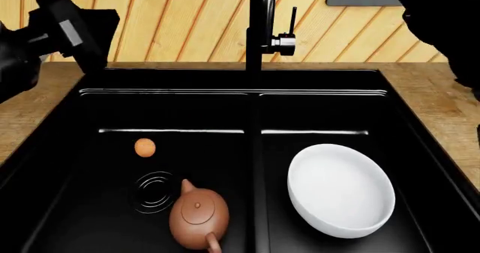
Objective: Pick the teapot and bowl and place them in the sink. Then turn on the water.
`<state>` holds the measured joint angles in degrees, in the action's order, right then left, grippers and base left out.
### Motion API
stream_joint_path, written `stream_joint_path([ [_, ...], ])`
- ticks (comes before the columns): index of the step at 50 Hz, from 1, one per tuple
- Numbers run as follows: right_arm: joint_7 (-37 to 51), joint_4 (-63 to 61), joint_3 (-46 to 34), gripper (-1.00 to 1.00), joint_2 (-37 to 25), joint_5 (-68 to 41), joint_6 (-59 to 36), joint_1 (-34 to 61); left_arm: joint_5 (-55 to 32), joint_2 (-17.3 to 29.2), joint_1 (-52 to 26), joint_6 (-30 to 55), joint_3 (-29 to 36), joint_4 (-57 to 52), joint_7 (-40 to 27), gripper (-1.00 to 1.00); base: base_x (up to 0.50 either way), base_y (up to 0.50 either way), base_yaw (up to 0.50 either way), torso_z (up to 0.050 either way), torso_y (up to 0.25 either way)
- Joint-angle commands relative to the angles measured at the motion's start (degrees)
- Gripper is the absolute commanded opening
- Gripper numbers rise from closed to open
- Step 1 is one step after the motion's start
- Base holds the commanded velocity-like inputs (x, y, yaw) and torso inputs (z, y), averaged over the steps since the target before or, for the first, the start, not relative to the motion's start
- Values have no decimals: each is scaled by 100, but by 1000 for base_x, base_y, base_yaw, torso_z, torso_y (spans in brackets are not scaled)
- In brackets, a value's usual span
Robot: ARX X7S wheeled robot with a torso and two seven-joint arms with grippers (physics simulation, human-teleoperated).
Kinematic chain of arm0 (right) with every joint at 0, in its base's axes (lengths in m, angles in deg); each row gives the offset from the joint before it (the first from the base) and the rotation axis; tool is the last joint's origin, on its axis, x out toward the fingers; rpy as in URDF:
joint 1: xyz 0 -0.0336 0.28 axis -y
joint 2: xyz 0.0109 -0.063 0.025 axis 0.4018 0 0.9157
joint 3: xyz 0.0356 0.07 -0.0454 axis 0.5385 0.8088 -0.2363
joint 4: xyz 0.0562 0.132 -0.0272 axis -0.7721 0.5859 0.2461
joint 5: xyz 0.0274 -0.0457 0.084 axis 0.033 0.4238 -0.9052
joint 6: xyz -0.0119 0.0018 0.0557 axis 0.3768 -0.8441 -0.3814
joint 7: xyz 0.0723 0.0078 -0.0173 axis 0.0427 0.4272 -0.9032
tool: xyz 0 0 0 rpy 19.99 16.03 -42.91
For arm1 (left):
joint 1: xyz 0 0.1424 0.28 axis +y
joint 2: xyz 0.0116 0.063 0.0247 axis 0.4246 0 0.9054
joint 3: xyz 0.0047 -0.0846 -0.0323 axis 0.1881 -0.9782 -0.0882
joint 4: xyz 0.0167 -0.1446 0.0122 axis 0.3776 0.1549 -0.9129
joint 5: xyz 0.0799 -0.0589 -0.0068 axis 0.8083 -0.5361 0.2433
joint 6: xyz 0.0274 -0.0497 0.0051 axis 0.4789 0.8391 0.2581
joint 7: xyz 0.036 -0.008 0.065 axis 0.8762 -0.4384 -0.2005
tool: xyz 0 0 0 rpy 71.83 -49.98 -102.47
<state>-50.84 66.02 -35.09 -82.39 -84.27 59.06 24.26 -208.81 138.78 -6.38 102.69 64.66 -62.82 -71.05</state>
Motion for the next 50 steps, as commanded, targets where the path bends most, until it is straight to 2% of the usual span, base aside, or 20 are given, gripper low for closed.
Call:
stream_joint_path([
  [1, -1450, 2828, -444, 100, 1203, 1144, 1371, 933, -897, 365, -484, -5, -325, 37, -223, 100, 0, 0, 0, 0, 0],
  [5, -1993, 4377, -448, 100, 1805, 1378, 2172, 1228, -1209, 351, -855, 46, -493, 114, -85, 100, 0, 0, 0, 0, 0],
  [17, -2096, 4401, 1339, 100, 2074, 2636, 2249, 908, -1679, 336, -1586, 188, -681, -2, -85, 100, 0, 0, 0, 0, 0],
  [30, -2610, 4401, 2788, 100, 2522, 4109, 2125, 836, -1777, 560, -1397, 254, -908, -92, 149, 100, 0, 0, 0, 0, -28],
  [40, -2874, 4401, 3424, 100, 2739, 4754, 2065, 1050, -1870, 667, -1355, 277, -987, -117, 192, 100, 0, 0, 0, 0, -119],
  [50, -3076, 4400, 3735, 100, 2728, 5066, 1944, 1350, -2067, 586, -1858, 416, -837, 10, -10, 100, 0, 0, 0, 0, -110],
])
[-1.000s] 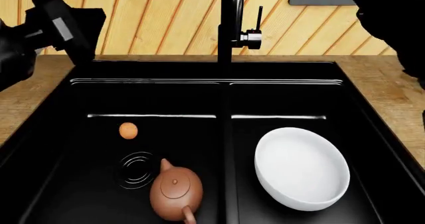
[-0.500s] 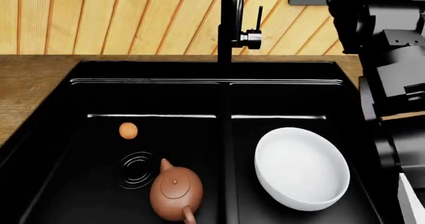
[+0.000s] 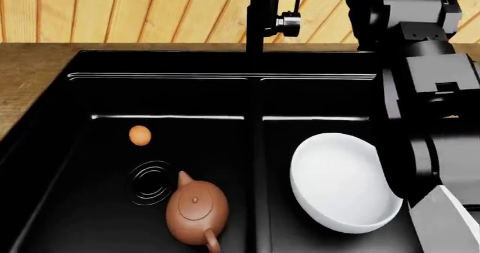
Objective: Pick the teapot and bowl and place them in the sink. Then turn on the water.
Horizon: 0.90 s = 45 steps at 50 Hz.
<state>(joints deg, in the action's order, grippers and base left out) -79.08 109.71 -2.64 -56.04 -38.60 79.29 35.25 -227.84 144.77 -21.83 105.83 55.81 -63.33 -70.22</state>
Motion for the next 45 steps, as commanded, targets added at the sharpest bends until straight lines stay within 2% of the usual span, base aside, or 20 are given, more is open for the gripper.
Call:
stream_joint_path([
  [1, -262, 31, 507, 100, 91, 521, -84, 275, -171, -16, -337, 110, 50, 65, -97, 100, 0, 0, 0, 0, -51],
  [15, 109, 32, 733, 100, 92, 783, 116, 261, -51, -7, -166, 121, -21, -7, 25, 100, 0, 0, 0, 0, -91],
  [45, -92, 31, 817, 100, 105, 877, 67, 305, -81, -23, -270, 181, -16, 28, 9, 100, 0, 0, 0, 0, -127],
])
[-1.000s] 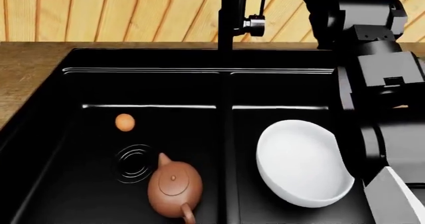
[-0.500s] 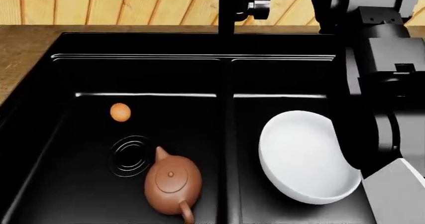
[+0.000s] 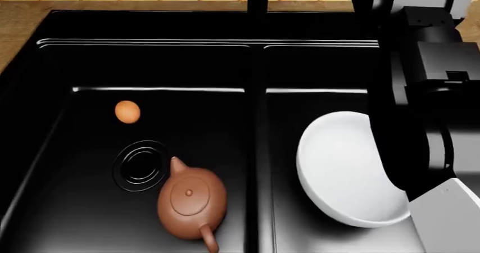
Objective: Pick the teapot and bowl and place them in the sink. Then turn on the water.
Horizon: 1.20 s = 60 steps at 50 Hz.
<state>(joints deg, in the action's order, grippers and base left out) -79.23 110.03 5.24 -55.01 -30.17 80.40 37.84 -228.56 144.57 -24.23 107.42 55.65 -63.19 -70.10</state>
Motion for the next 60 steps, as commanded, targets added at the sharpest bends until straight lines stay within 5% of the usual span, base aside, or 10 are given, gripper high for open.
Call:
stream_joint_path([
  [1, -89, 0, 27, 100, 6, 35, -49, 48, -10, 3, -31, 26, -4, 14, -3, 100, 0, 0, 0, 0, -127],
  [42, -362, -2, 101, 100, -145, 43, -455, 379, 28, 126, 219, -62, -187, -49, 90, 100, 0, 0, 0, 0, -99],
  [60, 1196, 0, 205, 100, -407, 211, -433, 139, 127, 90, 341, -76, -208, -89, 130, 100, 0, 0, 0, 0, 0],
])
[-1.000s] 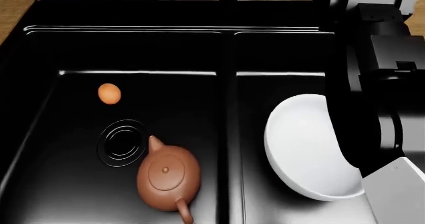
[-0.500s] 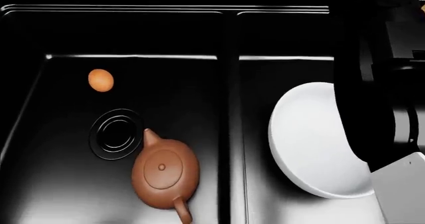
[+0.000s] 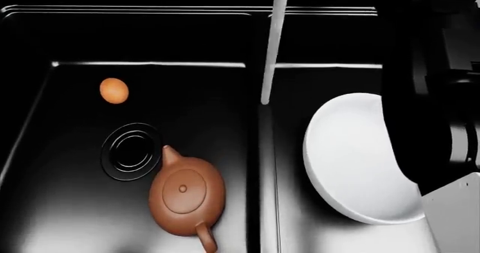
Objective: Pick the teapot and bowl and place them in the sink. Then turn on the water.
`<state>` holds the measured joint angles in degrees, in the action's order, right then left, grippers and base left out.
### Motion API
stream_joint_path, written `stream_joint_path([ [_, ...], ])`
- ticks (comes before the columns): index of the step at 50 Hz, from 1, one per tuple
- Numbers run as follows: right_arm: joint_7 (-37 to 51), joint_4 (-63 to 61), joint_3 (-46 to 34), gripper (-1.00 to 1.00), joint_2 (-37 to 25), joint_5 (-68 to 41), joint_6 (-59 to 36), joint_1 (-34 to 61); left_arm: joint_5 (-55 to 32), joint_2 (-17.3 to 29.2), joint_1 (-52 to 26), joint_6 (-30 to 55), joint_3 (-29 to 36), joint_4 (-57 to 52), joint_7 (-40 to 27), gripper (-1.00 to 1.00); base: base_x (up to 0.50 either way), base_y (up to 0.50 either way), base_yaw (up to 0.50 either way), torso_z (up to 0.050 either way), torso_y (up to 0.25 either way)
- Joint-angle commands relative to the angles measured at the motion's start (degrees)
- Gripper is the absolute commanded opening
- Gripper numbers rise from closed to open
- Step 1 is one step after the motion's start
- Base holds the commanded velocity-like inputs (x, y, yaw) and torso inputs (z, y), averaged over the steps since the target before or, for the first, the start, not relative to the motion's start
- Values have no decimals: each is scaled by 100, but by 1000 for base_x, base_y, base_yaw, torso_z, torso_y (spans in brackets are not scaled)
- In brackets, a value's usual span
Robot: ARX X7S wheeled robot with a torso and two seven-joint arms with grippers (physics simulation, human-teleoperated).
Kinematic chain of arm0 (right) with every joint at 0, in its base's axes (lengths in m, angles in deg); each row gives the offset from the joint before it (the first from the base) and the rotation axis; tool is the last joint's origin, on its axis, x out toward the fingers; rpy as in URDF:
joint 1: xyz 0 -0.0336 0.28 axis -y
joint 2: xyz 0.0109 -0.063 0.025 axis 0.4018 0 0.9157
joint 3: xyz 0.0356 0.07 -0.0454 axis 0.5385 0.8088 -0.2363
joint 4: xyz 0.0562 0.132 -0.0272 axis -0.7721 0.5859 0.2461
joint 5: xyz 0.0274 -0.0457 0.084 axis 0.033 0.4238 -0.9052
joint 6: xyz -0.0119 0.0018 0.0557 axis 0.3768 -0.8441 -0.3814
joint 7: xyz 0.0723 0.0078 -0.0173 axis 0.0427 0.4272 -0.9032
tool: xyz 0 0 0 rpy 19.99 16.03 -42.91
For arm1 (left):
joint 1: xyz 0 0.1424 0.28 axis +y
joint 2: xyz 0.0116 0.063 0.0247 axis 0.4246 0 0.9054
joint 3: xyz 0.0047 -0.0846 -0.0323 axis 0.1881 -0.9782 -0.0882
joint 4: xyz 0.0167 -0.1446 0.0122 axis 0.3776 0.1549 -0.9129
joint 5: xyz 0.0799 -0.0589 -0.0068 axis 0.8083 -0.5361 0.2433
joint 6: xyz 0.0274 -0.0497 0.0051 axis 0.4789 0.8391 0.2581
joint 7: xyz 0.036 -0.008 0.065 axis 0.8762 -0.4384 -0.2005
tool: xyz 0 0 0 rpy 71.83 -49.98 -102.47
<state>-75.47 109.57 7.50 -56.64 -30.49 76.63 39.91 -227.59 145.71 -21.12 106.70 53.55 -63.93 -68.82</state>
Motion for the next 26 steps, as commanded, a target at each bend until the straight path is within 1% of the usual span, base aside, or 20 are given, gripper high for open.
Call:
stream_joint_path([
  [1, 826, 45, -34, 100, -264, 250, -65, -54, 27, -32, 17, -3, 11, -15, -6, 100, 0, 0, 0, 0, 0],
  [18, 874, 44, -150, 100, -349, 236, -193, 163, 37, -50, -14, 9, 6, -12, -5, 100, 5, 11, -7, 0, -2],
  [24, 658, 36, -58, 100, -369, 108, -190, 323, 13, 43, 118, -46, -98, -55, 30, 100, 5, 8, -7, 0, -2],
  [25, 587, 0, -10, 100, -390, 50, -209, 355, 18, 66, 162, -68, -142, -78, 49, 100, 0, 0, 0, 0, 0],
  [26, 543, -415, 36, 100, -405, -9, -471, 229, 46, 85, 203, -89, -189, -101, 70, 100, 0, 0, 0, 0, 0],
])
